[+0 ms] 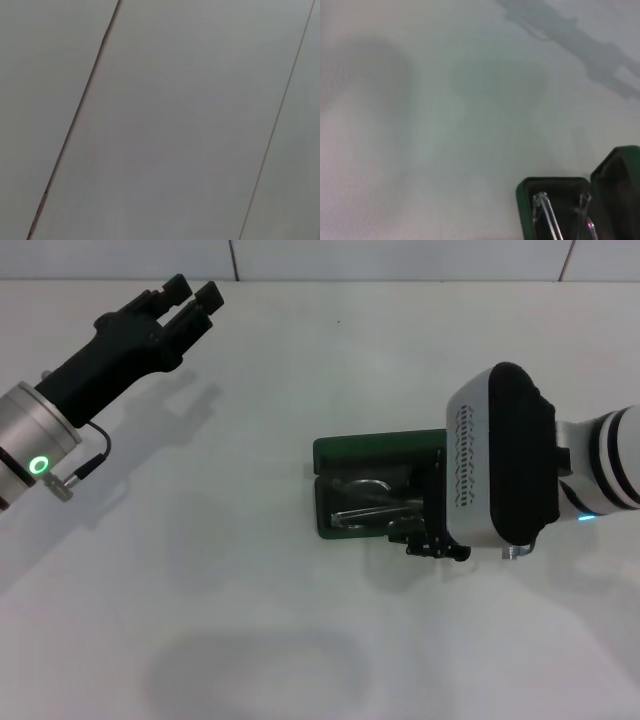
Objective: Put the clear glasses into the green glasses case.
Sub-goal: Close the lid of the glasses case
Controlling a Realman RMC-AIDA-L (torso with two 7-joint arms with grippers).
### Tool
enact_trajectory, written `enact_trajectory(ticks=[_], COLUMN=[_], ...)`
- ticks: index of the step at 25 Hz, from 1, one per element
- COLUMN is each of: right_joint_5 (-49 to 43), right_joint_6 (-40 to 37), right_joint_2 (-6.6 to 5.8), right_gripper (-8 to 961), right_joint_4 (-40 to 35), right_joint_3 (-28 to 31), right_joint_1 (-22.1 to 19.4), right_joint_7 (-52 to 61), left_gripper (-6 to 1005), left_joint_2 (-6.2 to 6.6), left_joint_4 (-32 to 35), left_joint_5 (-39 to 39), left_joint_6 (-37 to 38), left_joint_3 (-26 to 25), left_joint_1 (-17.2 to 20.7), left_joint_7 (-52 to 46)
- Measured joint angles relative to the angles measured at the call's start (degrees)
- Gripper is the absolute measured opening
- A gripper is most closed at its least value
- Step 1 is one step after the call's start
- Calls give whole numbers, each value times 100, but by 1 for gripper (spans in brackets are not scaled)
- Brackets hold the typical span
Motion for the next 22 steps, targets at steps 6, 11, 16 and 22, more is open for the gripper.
enact_trajectory(ticks=[6, 11, 16, 22], right_joint_5=[273, 1226, 2930, 4978], right_joint_6=[-24, -539, -1877, -2770], right_joint_2=[-12, -36, -44, -53], right_gripper=[472, 476, 480, 485], right_joint_4=[-109, -200, 302, 2974], right_joint_3=[54, 709, 2460, 4785], right_joint_1=[-31, -165, -397, -473], right_joint_7=[-41, -524, -1568, -3755], left_gripper=[533, 533, 533, 533], left_joint_2=[13, 16, 16, 14], left_joint_4=[-28, -32, -10, 9], left_joint_5=[-3, -3, -11, -28], left_joint_6=[0, 3, 6, -7], left_joint_3=[-5, -4, -1, -1], left_joint_1=[32, 52, 12, -17], left_joint_7=[6, 7, 15, 16])
